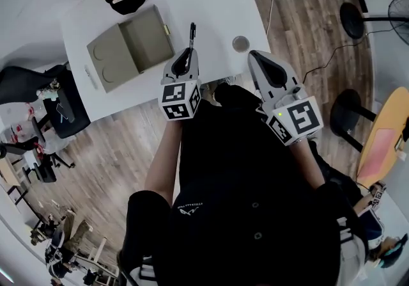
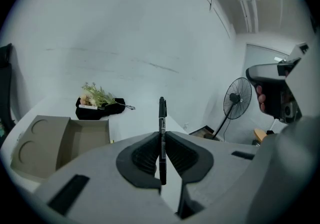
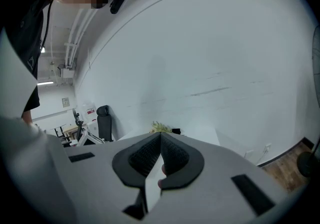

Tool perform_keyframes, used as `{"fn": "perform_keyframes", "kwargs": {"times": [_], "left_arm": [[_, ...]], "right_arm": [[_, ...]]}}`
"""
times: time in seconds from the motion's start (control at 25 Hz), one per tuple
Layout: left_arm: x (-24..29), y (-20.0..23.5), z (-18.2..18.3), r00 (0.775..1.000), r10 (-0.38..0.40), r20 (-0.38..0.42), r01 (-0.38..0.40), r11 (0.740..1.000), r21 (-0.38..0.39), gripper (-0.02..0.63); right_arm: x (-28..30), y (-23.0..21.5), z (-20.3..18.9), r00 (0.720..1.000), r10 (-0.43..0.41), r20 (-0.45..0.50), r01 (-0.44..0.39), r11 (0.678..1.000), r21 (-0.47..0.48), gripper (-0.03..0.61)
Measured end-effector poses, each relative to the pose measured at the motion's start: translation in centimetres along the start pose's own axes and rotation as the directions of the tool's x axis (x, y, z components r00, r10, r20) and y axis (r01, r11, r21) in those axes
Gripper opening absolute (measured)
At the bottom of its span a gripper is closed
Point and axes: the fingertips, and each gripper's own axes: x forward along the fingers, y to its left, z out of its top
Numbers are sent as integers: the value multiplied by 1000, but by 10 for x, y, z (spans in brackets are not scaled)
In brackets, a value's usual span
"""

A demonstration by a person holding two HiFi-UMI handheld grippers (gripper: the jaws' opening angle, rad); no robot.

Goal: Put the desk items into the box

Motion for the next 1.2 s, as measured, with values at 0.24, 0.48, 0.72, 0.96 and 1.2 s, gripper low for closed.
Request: {"fn": "perform_keyframes", "kwargs": {"times": [0.24,0.48,0.72,0.96,1.2], "left_arm": [[-51,34,20,998,10,65,-8,999,-44,46],[-103,74,24,994,48,101,-45,998,-32,46],[-155,110,31,987,70,143,-62,996,-58,46],[-199,144,33,981,79,176,-67,995,-72,46],[-228,170,29,980,72,186,-59,996,-73,46]], "right_arm": [[23,50,5,999,42,-6,-42,999,-14,0],[46,105,8,996,87,1,-87,996,-36,-1],[69,155,12,994,113,14,-112,992,-50,-1],[87,198,10,993,111,28,-110,993,-43,-1],[104,234,7,994,105,42,-104,994,-25,-1]]}}
